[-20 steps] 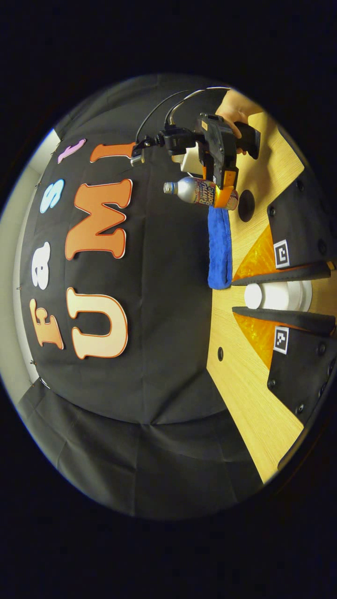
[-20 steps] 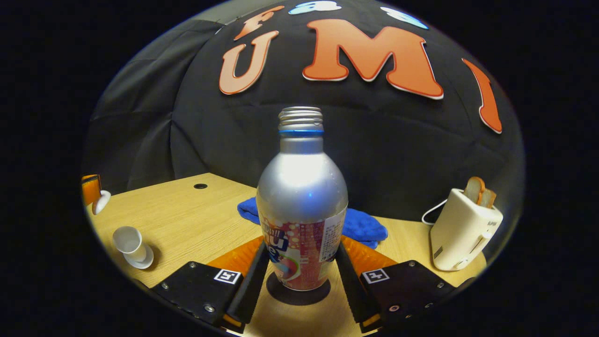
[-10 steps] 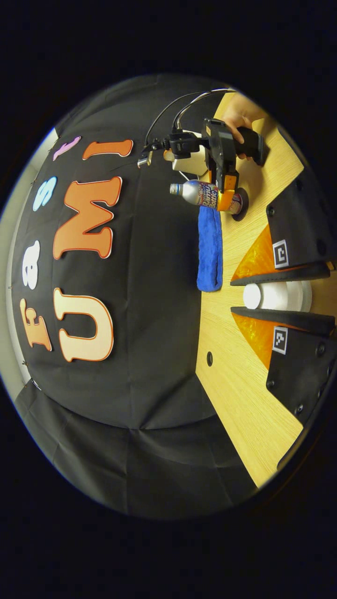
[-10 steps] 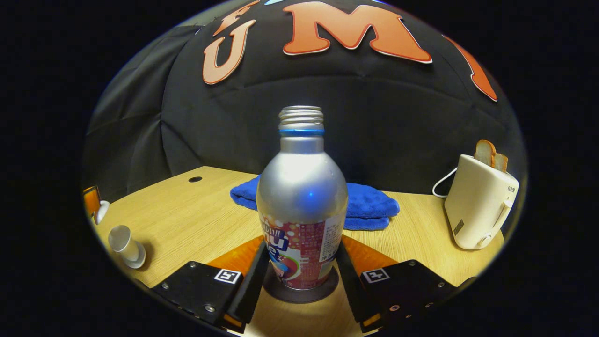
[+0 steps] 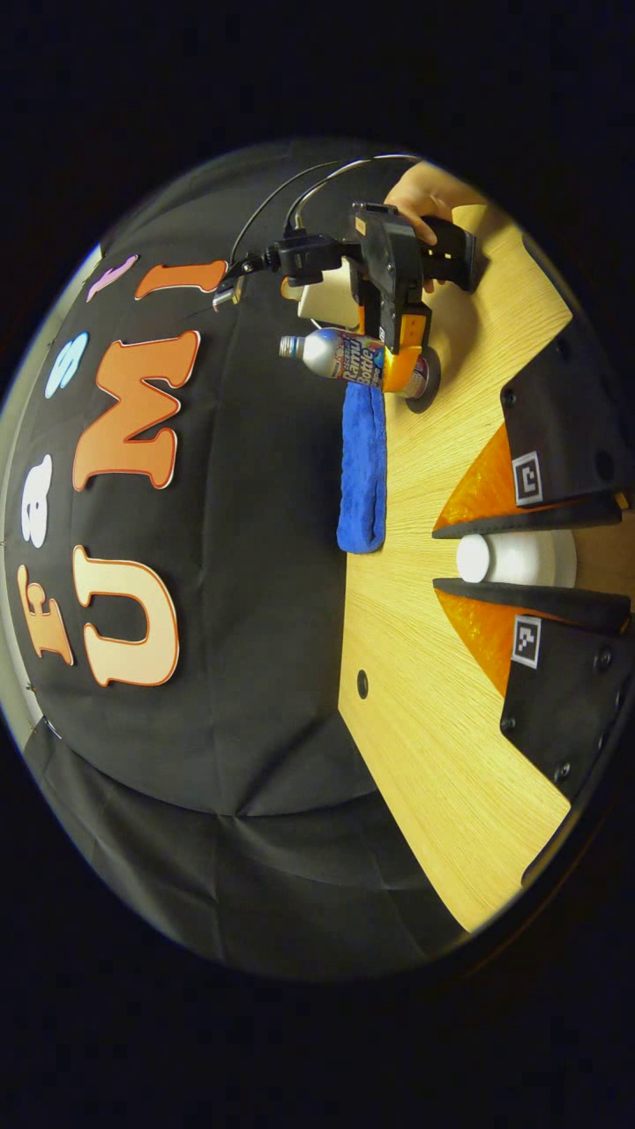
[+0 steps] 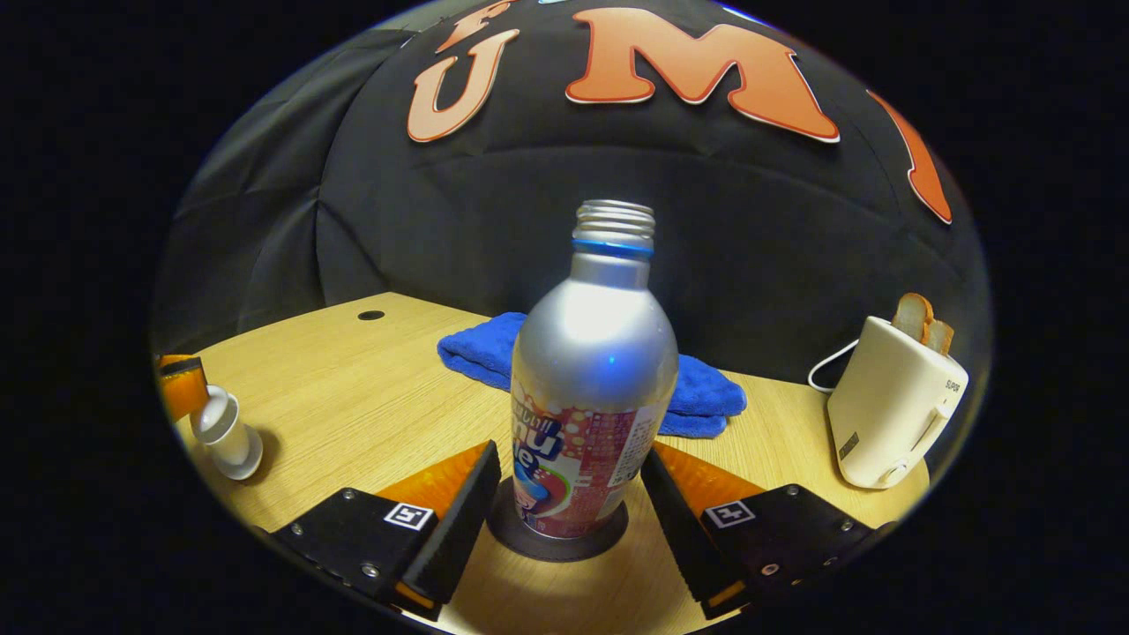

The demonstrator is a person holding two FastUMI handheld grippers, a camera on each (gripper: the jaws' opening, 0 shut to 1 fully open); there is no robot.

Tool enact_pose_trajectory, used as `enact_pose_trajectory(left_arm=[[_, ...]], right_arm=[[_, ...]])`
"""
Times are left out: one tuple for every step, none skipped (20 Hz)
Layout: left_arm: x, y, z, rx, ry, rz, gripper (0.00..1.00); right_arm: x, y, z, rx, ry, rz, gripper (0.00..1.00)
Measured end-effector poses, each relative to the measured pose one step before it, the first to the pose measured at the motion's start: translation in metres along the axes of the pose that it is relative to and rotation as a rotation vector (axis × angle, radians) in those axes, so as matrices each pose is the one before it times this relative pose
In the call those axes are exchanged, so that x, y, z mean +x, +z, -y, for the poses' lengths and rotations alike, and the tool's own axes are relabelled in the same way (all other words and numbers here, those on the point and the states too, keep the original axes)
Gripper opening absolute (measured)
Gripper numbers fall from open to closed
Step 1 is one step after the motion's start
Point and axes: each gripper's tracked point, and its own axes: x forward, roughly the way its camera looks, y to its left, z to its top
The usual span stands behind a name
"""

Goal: Open the teacup lid with one hand, grasp the water bottle and pour water into the teacup with the other hand; after pouring, place the water bottle on the coaster and then close the teacup lid.

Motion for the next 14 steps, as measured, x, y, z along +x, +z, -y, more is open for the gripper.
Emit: enact_pose_trajectory(left_arm=[[0.0011,-0.00216,-0.00049,0.00288,0.00291,-0.00697,0.29],[0.00072,-0.00306,0.00005,-0.00029,0.00223,-0.00416,0.31],[0.00114,-0.00283,0.00126,-0.00228,-0.00127,-0.00624,0.31],[0.00109,-0.00224,0.00002,-0.00031,0.00432,-0.00202,0.31],[-0.00074,0.00102,0.00011,0.00382,0.00434,0.0053,0.31],[0.00135,0.00073,-0.00106,0.00791,-0.00102,0.00863,0.29],[0.00071,-0.00185,-0.00026,0.01335,-0.0058,-0.00731,0.31],[-0.00182,-0.0005,-0.00088,0.00974,0.00003,0.00453,0.31],[-0.00108,0.00078,0.00114,0.00325,0.00222,-0.00139,0.31],[0.00019,-0.00078,0.00186,0.0042,0.00151,-0.00163,0.33],[-0.00053,0.00134,0.00021,0.00822,0.00056,0.00319,0.35],[-0.00052,0.00035,-0.00136,0.00391,0.00725,0.00489,0.36],[-0.00118,0.00197,-0.0004,-0.00081,0.00343,0.00628,0.39],[-0.00301,0.00419,-0.00044,-0.00411,0.00476,0.01317,0.43]], right_arm=[[-0.00231,-0.0016,0.00205,-0.00349,-0.0039,-0.00351,0.97],[-0.00204,-0.00109,0.00203,-0.00045,-0.00485,-0.00667,0.98],[-0.0024,-0.00199,0.00134,0.00252,0.00062,-0.00677,0.98],[-0.00354,-0.00207,0.00167,0.00444,-0.00304,-0.00761,0.98],[-0.00422,-0.00003,0.00151,0.00245,0.00023,0.00041,0.98],[-0.00424,0.00097,0.00164,0.00079,-0.00164,0.00121,0.98],[-0.00615,0.00051,0.00202,-0.00184,-0.00153,0.00152,0.98],[-0.0063,0.00168,0.00142,-0.00324,-0.00096,0.00516,0.98],[-0.00778,0.00291,0.00119,-0.00269,-0.00164,0.01087,0.98],[-0.00714,0.00321,0.0012,-0.00269,0.00004,0.0102,0.98],[-0.00851,0.00338,0.00131,-0.00252,-0.00147,0.01284,0.98],[-0.00773,0.00388,0.0017,-0.00298,-0.00242,0.01205,0.98],[-0.00807,0.00385,0.00161,-0.00207,-0.00397,0.01442,0.98],[-0.0072,0.0058,0.00169,-0.00013,-0.0036,0.01814,0.98]])
